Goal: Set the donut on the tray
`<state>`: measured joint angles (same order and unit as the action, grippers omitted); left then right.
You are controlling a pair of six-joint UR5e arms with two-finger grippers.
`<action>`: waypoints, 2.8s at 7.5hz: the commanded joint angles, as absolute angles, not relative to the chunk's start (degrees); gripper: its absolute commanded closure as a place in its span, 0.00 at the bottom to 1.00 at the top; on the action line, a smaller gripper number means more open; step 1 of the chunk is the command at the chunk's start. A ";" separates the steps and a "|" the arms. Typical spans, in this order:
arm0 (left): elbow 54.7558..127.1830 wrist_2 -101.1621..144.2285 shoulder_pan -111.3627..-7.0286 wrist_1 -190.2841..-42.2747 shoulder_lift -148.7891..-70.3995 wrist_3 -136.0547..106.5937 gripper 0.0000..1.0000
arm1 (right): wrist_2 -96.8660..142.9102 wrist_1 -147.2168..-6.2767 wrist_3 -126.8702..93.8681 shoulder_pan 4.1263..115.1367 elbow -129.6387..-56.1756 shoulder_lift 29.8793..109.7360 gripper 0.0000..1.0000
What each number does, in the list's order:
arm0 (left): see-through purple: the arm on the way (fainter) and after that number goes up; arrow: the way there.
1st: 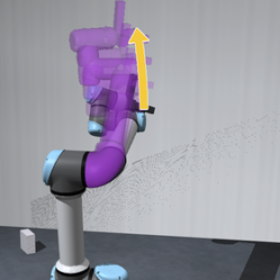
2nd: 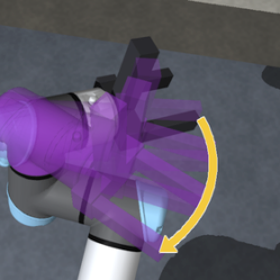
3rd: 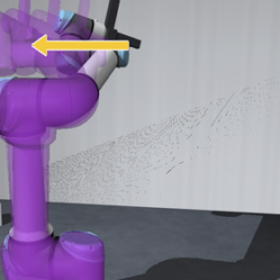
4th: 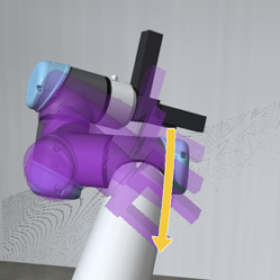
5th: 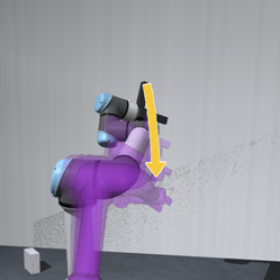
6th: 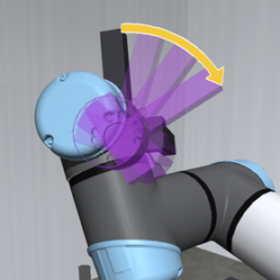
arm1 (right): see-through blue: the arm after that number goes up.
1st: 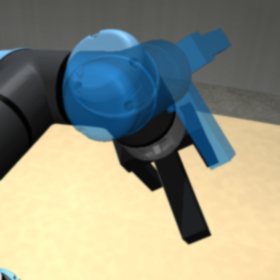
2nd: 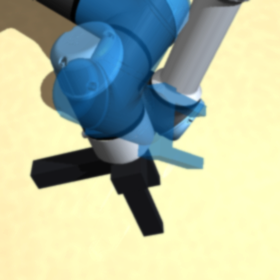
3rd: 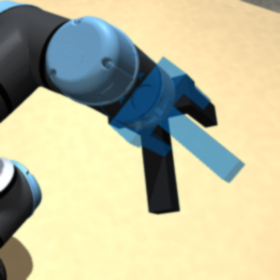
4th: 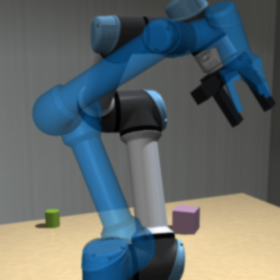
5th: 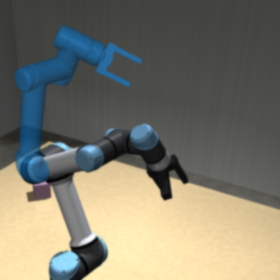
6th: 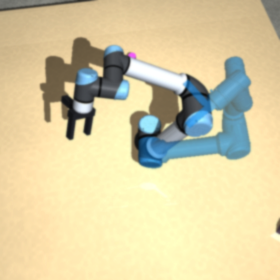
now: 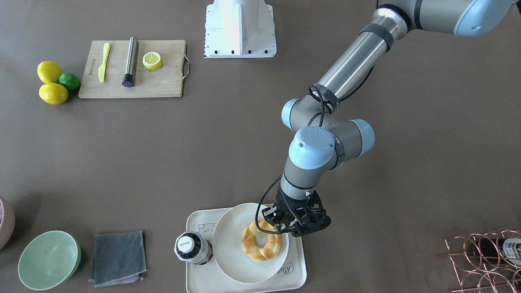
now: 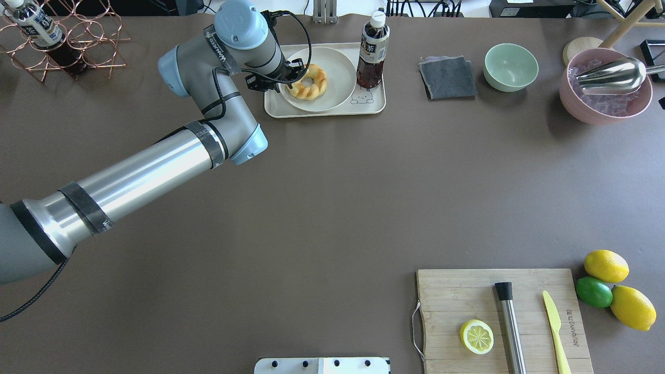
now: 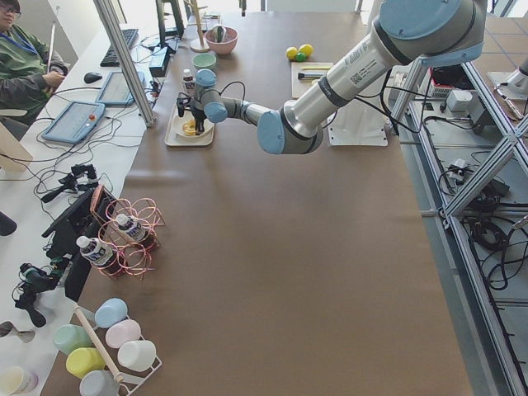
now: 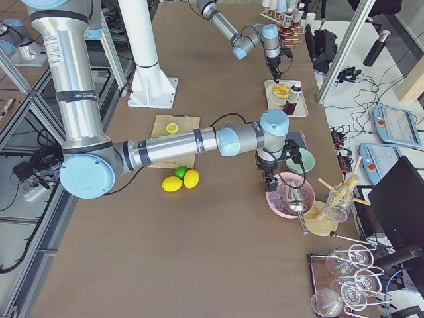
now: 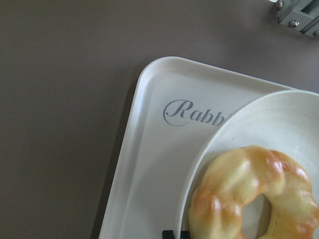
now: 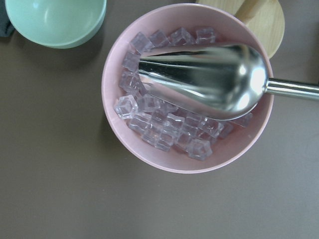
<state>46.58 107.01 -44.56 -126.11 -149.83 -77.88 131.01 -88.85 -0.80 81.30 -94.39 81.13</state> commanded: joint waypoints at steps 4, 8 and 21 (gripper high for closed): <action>70.72 117.03 -55.00 -114.34 -131.56 -64.11 0.01 | 131.13 -88.77 3.96 84.90 -92.46 82.79 0.00; 97.71 123.89 -69.11 -91.44 -109.73 -33.59 0.01 | 130.17 -88.33 4.04 86.13 -92.55 85.94 0.00; 90.09 130.87 -92.90 -94.83 -88.95 7.38 0.01 | 130.17 -87.98 3.96 87.63 -92.29 90.88 0.00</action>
<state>90.20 130.91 -92.79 -94.45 -89.40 7.42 130.15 -88.06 4.00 87.62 -92.29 90.78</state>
